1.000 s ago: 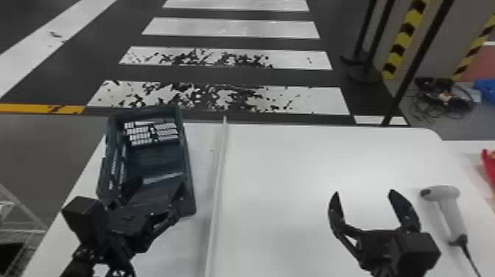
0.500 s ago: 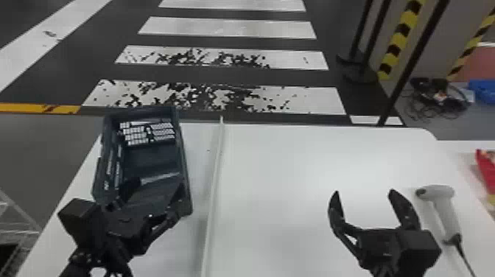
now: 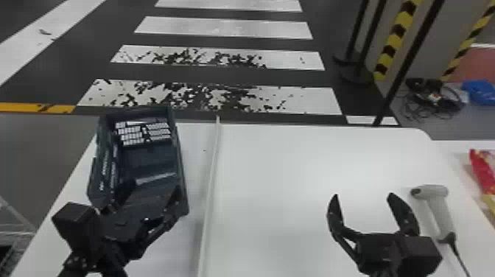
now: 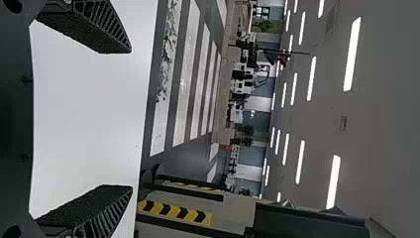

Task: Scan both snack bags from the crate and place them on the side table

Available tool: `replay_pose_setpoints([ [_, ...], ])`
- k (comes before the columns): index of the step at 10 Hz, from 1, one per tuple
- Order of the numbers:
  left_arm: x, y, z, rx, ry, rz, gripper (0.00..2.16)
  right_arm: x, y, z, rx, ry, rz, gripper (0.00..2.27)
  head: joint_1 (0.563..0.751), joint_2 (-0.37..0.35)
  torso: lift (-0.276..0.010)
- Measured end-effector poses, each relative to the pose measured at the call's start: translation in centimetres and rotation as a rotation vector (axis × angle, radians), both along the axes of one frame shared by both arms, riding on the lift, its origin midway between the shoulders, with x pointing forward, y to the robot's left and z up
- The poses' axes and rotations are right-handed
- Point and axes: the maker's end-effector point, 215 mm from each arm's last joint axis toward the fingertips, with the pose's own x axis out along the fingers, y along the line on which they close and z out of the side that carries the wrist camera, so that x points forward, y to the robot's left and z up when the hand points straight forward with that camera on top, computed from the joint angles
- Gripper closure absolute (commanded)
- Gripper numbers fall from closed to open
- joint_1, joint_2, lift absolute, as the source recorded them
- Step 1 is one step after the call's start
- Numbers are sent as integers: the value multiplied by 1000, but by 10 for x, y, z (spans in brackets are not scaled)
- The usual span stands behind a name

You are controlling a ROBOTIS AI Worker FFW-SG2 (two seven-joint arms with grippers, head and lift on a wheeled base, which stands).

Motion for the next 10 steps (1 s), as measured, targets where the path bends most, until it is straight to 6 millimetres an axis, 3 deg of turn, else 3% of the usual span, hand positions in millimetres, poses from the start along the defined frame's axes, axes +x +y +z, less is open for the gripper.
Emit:
replay_pose_setpoints([
  [10, -11, -2, 2, 8, 1, 10, 80, -6, 0, 4, 16, -19, 0, 9, 695, -28, -95],
])
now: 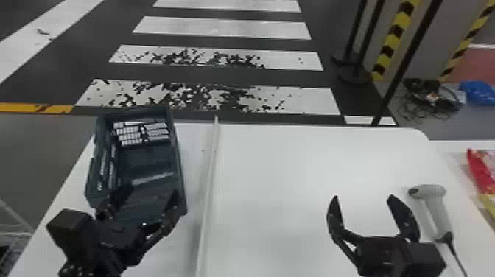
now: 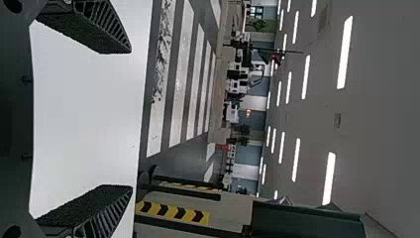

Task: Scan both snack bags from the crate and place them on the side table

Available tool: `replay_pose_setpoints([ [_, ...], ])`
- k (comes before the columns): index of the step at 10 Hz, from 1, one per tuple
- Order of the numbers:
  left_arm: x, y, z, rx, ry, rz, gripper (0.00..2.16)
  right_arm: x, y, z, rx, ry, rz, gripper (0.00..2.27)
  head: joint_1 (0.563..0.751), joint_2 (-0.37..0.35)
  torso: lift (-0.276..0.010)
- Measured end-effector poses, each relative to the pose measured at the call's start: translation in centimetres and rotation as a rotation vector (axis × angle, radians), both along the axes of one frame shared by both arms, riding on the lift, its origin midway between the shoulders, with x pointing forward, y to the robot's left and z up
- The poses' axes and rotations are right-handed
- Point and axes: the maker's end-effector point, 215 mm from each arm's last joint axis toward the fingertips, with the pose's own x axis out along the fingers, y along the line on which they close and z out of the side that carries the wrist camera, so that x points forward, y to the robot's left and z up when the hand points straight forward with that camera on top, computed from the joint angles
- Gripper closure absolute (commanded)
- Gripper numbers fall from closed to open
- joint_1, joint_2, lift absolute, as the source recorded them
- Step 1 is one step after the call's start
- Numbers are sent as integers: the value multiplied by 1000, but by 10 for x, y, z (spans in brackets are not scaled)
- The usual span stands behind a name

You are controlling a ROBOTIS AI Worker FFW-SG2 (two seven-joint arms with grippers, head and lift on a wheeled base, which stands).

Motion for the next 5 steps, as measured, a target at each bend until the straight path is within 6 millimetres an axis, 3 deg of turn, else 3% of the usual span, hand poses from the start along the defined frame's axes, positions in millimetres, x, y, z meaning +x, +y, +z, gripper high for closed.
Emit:
replay_pose_setpoints([
  [5, 0, 0, 1, 1, -1, -1, 80, 0, 2, 1, 5, -2, 3, 9, 695, -26, -95],
])
